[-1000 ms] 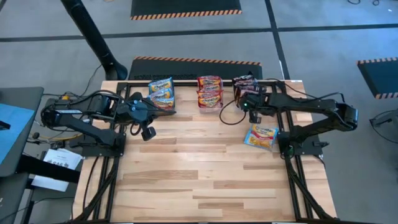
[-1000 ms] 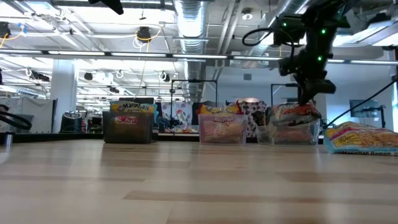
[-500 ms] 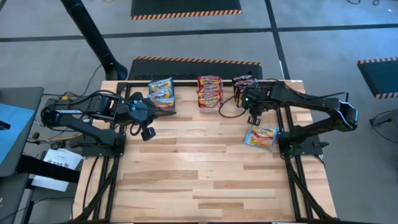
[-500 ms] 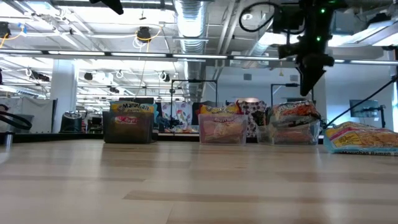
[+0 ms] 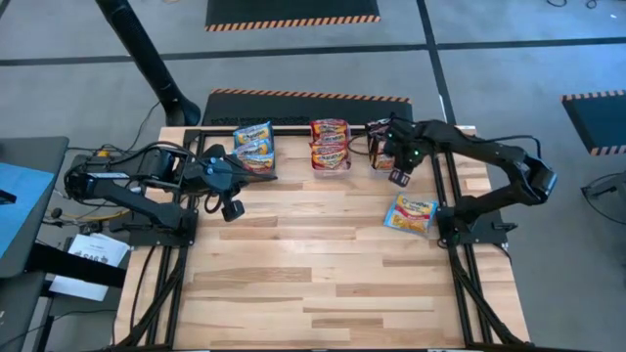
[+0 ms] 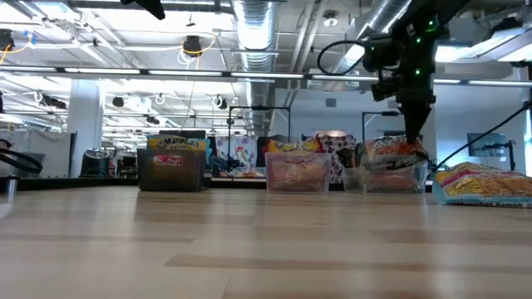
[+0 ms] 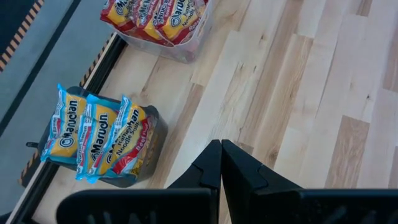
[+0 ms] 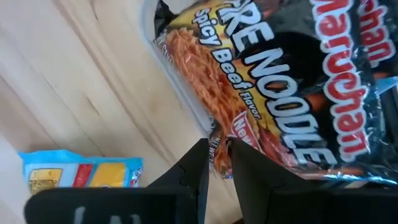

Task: Sort Maruchan noodles
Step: Put the black noodle pack into the right transparent bin

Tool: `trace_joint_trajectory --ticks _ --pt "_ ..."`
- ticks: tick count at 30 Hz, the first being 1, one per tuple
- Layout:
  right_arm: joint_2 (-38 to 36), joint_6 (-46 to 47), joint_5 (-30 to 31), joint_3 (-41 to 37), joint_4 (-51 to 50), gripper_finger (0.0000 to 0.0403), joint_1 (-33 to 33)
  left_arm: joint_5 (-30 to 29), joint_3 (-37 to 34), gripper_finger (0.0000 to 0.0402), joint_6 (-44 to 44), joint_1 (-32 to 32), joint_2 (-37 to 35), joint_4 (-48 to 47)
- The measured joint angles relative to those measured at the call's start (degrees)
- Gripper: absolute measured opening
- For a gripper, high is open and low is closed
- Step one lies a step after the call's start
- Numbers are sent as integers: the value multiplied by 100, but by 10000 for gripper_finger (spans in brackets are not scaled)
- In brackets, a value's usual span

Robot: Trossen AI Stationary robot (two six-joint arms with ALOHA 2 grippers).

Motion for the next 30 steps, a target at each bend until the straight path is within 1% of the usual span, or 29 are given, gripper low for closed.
trace_joint_trajectory --ticks 9,14,18,23,27,30 --pt "629 -129 22 4 109 91 -51 -2 0 0 -11 0 0 0" --pt "760 -186 35 20 407 91 -91 -2 0 0 -11 -1 0 0" --pt "866 -190 -10 96 342 91 -160 -4 0 0 -11 0 0 0" --pt "821 -126 -3 327 83 91 -110 -4 0 0 -11 -1 0 0" --pt "533 -91 39 574 -67 91 -48 -4 0 0 -11 -2 0 0" --pt "352 -83 34 610 -127 91 -48 -4 0 0 -11 -2 0 0"
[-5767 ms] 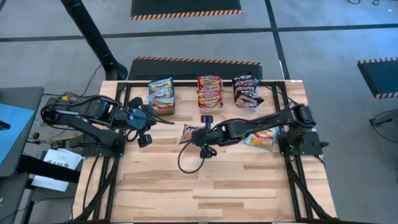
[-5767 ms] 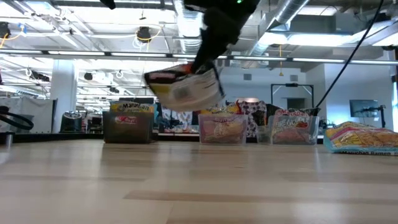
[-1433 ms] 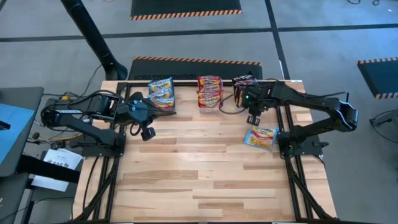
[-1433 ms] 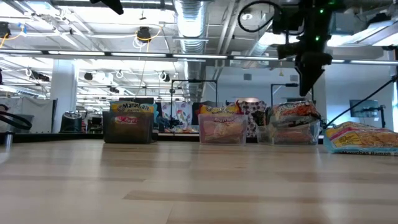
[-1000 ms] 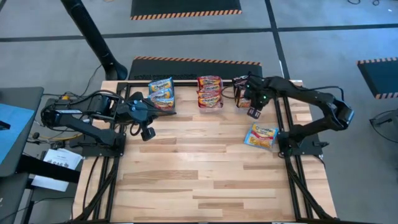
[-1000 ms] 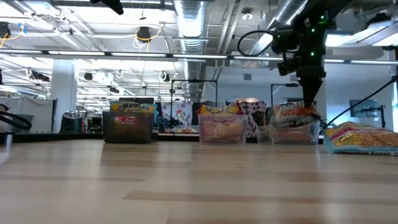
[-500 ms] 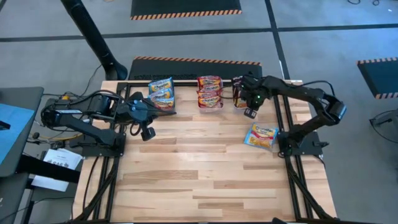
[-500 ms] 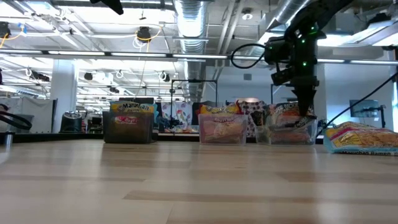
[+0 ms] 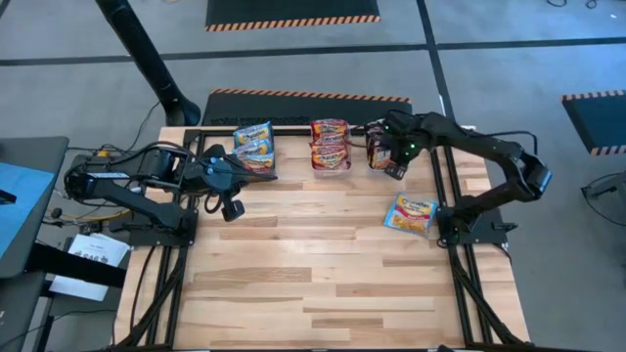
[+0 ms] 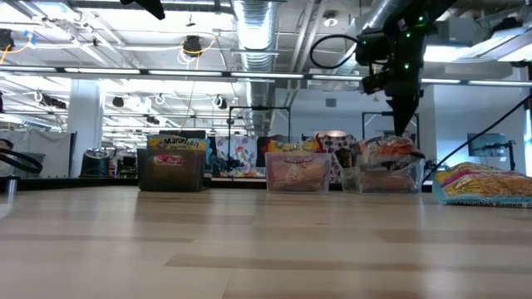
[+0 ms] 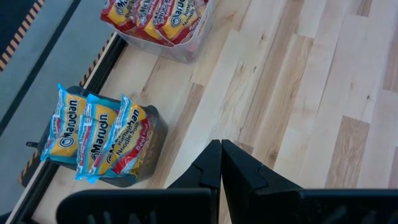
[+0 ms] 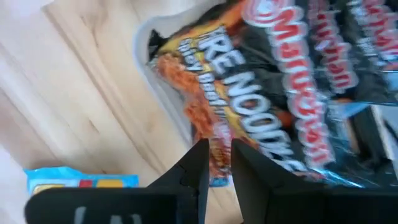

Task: Sort Maruchan noodles
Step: Put the black noodle pack into the right transparent bin

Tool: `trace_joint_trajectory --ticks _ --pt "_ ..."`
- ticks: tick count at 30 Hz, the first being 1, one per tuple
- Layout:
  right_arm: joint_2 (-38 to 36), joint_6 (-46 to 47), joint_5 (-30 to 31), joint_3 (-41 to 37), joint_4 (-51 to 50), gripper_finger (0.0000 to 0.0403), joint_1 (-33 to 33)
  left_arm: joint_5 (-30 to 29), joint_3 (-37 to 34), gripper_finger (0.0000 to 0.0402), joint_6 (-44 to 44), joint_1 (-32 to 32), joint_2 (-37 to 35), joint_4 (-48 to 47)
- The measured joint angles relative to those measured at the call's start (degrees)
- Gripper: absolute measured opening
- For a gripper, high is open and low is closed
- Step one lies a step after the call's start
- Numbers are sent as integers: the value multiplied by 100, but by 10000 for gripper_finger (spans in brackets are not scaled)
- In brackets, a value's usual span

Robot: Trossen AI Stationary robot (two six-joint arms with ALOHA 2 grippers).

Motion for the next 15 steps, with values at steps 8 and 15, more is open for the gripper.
trace_joint_trajectory --ticks 8,15 --pt "-80 26 -2 6 -262 91 -226 0 0 0 2 0 0 0" --pt "392 102 1 8 -332 91 -377 0 -2 0 -35 0 0 0"
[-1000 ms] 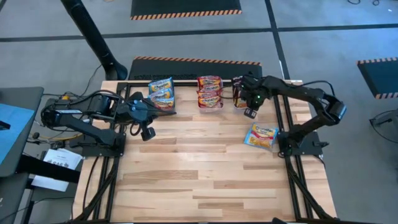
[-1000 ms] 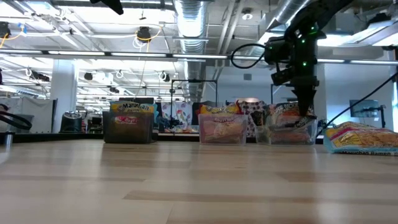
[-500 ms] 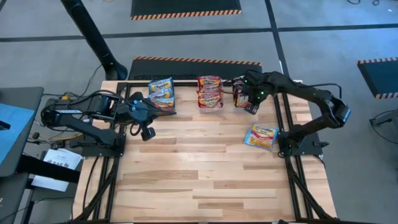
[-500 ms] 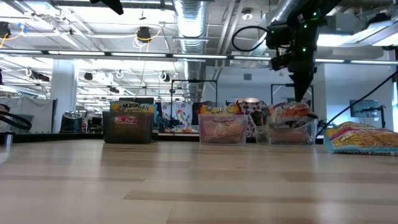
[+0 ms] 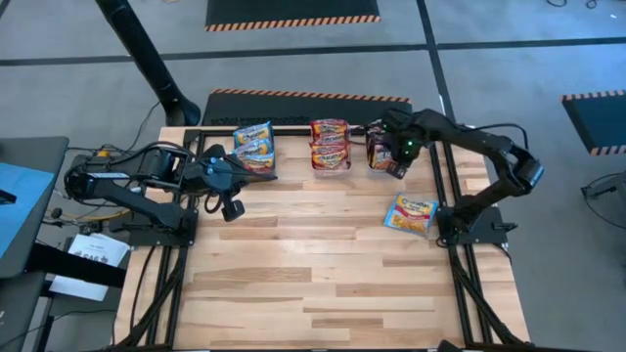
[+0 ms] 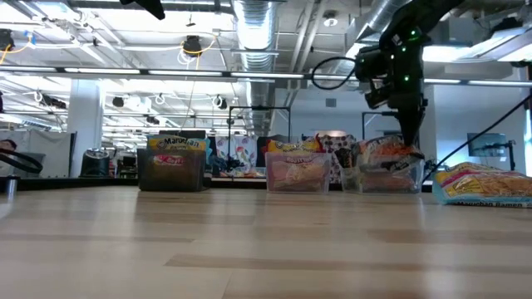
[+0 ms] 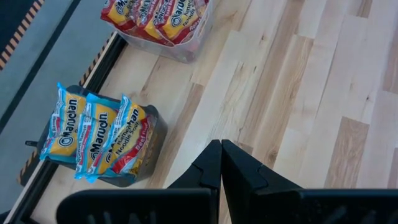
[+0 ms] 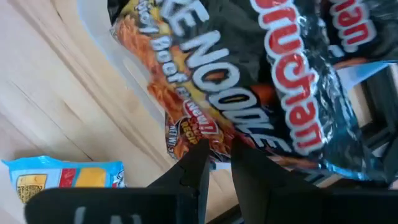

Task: Sort Maruchan noodles
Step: Put the black noodle pack into the right transparent bin

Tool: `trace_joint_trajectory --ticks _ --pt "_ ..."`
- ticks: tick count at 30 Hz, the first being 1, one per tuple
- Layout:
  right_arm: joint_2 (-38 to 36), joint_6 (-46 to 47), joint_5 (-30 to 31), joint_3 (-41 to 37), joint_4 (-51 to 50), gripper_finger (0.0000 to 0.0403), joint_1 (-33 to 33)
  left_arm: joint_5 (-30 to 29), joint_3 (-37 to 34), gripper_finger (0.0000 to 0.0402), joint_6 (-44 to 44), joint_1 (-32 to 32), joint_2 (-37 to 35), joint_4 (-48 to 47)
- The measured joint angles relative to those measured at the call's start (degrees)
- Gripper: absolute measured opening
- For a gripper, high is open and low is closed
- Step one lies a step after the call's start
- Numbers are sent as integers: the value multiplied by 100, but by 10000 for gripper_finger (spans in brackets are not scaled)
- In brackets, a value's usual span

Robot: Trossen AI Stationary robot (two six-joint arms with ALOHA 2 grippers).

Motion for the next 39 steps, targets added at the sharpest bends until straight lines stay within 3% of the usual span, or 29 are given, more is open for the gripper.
trace_joint_trajectory --ticks 17,25,39 --pt "628 322 328 2 450 91 0 0 0 0 31 1 0 0" --pt "632 320 151 2 -179 91 153 2 0 0 34 0 0 0" --pt "-73 754 163 148 51 91 588 0 0 0 33 0 0 0"
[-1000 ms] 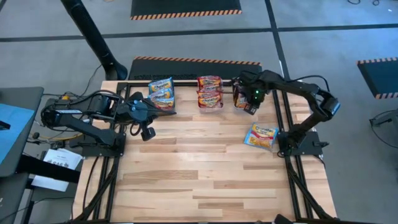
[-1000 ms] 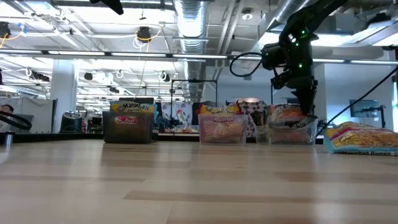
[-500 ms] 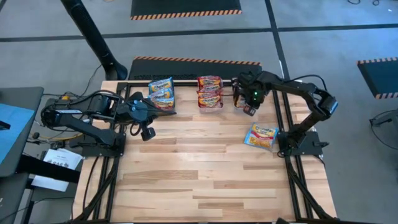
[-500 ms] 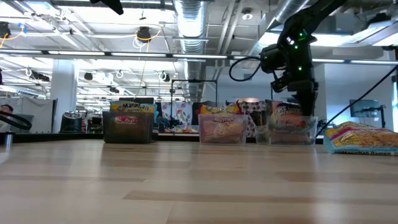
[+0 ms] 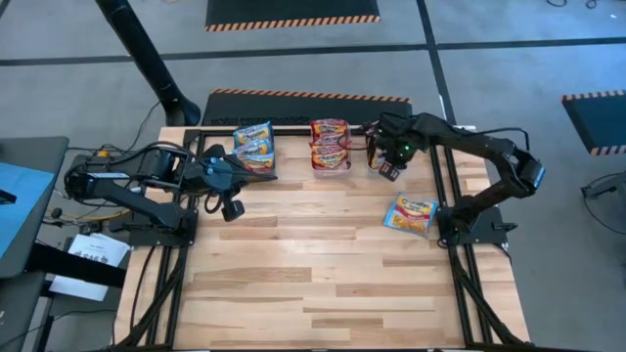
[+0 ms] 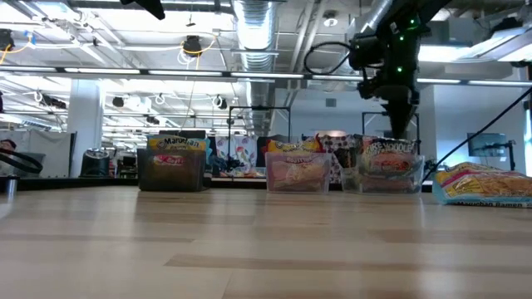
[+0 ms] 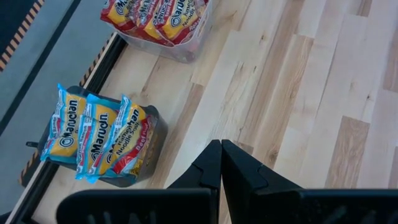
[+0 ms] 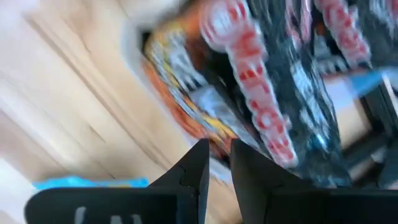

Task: Sort Maruchan noodles
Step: Put the black noodle pack into the right transparent bin

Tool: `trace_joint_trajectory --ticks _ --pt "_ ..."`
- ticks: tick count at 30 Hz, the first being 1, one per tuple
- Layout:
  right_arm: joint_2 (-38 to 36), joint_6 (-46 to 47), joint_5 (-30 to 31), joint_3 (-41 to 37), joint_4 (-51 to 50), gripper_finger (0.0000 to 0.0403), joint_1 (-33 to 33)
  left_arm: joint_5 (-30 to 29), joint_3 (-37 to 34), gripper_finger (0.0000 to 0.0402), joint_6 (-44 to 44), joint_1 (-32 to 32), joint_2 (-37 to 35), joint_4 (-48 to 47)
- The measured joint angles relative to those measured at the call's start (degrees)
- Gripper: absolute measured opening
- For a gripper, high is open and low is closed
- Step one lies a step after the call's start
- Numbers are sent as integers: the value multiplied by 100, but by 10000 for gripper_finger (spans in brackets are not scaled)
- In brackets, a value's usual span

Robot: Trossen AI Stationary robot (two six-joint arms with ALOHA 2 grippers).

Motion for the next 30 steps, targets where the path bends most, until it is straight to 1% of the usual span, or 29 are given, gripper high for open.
trace_joint_trajectory --ticks 3,6,19,25,30 --pt "35 4 -313 5 299 91 20 0 0 0 0 0 0 0" --pt "225 -2 -434 5 423 91 17 0 0 0 1 0 0 0" --pt "1028 -42 -358 20 506 91 18 0 0 0 2 0 0 0" --pt "1026 -42 -345 68 418 91 33 0 0 0 4 0 0 0" --pt "880 39 -336 383 40 91 112 0 0 0 7 1 0 0"
